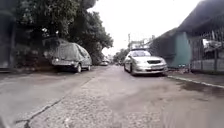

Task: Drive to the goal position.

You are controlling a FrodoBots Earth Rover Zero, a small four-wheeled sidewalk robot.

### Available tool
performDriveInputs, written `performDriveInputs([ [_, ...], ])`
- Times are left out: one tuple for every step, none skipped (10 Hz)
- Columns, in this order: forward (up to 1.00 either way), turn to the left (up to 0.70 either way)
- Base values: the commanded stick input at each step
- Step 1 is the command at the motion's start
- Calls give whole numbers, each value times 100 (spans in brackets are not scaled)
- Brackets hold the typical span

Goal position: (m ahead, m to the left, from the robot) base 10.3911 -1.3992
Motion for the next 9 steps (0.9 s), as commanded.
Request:
performDriveInputs([
  [100,0],
  [100,0],
  [100,0],
  [100,0],
  [100,0],
  [100,0],
  [100,0],
  [100,0],
  [100,0],
])
